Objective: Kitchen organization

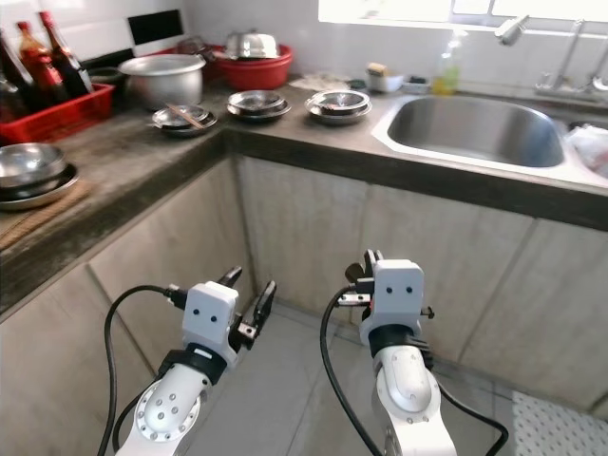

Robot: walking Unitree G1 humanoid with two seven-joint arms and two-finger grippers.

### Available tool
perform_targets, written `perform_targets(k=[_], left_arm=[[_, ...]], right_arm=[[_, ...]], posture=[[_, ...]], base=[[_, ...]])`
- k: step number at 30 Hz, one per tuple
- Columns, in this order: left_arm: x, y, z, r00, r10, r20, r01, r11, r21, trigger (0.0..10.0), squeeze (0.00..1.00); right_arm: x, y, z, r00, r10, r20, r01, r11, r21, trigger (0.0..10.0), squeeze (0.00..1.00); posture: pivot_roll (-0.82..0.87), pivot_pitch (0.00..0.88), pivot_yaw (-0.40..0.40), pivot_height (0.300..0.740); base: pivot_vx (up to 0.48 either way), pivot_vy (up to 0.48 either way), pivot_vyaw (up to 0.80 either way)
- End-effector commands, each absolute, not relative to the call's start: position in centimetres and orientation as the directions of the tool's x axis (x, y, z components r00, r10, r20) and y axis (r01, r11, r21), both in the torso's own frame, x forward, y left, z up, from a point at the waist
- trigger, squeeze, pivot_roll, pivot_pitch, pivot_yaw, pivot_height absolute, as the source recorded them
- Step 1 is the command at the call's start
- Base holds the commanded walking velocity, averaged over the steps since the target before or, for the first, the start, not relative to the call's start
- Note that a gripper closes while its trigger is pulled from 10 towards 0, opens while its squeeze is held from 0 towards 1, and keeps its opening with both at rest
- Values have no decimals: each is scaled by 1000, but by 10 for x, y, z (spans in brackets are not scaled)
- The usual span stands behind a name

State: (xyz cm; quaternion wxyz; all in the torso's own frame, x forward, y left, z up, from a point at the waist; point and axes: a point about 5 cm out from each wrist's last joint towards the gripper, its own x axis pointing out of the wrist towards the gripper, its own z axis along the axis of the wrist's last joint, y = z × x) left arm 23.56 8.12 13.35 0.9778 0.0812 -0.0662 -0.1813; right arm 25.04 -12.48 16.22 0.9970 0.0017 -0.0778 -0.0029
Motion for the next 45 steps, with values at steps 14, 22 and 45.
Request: perform_targets(k=[14,22,45], left_arm=[[235,76,135,915,-390,105,367,911,189,10000,0],[250,82,160,925,-327,196,297,940,166,10000,0],[261,86,173,922,-307,236,267,946,185,10000,0]], right_arm=[[252,-129,168,985,-26,173,28,1000,-8,10000,0],[276,-133,227,933,-10,360,17,1000,-16,10000,0],[296,-128,266,887,62,457,-45,998,-49,10000,0]], posture=[[110,30,6,740],[111,29,3,740],[115,20,-9,740]], base=[[271,-393,-759],[169,-99,-189],[350,0,237]])
